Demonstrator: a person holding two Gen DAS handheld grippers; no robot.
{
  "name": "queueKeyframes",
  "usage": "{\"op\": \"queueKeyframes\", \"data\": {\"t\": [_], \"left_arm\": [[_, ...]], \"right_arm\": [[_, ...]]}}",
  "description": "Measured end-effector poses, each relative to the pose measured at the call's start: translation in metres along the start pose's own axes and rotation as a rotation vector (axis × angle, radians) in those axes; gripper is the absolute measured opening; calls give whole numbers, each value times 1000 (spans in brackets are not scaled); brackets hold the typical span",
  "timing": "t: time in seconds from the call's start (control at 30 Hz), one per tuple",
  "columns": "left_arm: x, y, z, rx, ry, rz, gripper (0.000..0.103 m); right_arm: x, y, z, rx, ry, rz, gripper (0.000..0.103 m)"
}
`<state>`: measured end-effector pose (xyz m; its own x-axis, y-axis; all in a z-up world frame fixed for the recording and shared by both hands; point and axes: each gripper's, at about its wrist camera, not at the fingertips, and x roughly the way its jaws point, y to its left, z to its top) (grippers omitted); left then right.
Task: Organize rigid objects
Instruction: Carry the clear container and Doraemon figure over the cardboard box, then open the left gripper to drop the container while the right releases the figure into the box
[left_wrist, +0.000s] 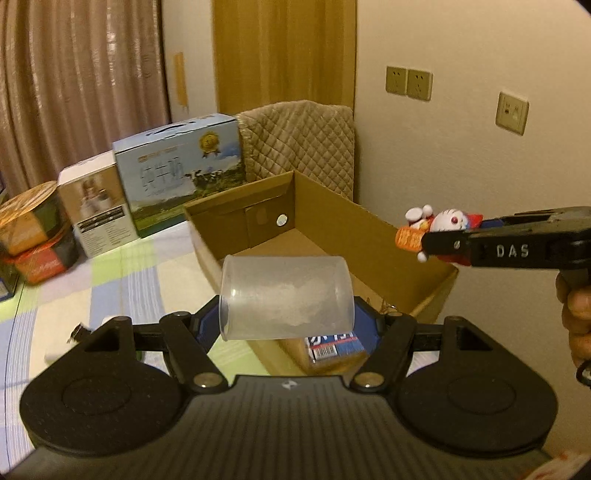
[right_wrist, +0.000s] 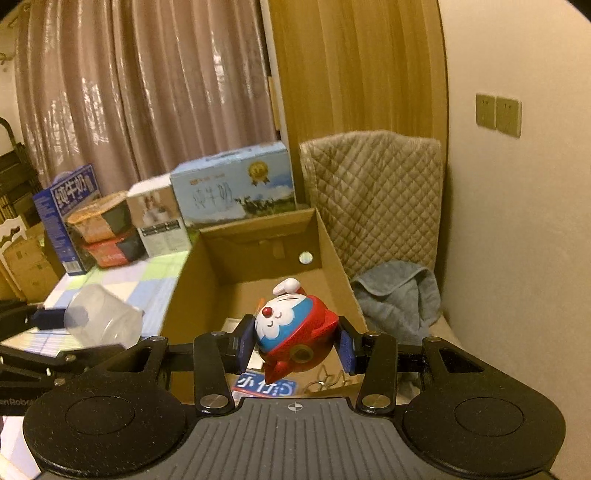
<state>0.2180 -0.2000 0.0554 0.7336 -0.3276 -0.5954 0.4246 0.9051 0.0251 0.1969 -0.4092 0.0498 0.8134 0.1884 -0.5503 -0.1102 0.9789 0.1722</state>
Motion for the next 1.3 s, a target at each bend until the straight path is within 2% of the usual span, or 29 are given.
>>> {"op": "queueKeyframes", "data": {"t": [0.3, 0.63, 0.83, 0.9, 1.3], "left_arm": [[57, 8, 15, 47, 56, -6, 68], [92, 3, 12, 126, 102, -2, 68], [95, 3, 11, 107, 83, 7, 69], [93, 5, 12, 98, 75, 13, 73], [68, 28, 18, 39, 32, 50, 73]], "right_arm": [[41, -21, 0, 40, 54, 2, 42], [63, -27, 2, 49, 82, 13, 42], [66, -27, 2, 48, 87, 10, 42], [66, -27, 1, 48, 87, 9, 42], [61, -24, 0, 51, 83, 18, 42]]}}
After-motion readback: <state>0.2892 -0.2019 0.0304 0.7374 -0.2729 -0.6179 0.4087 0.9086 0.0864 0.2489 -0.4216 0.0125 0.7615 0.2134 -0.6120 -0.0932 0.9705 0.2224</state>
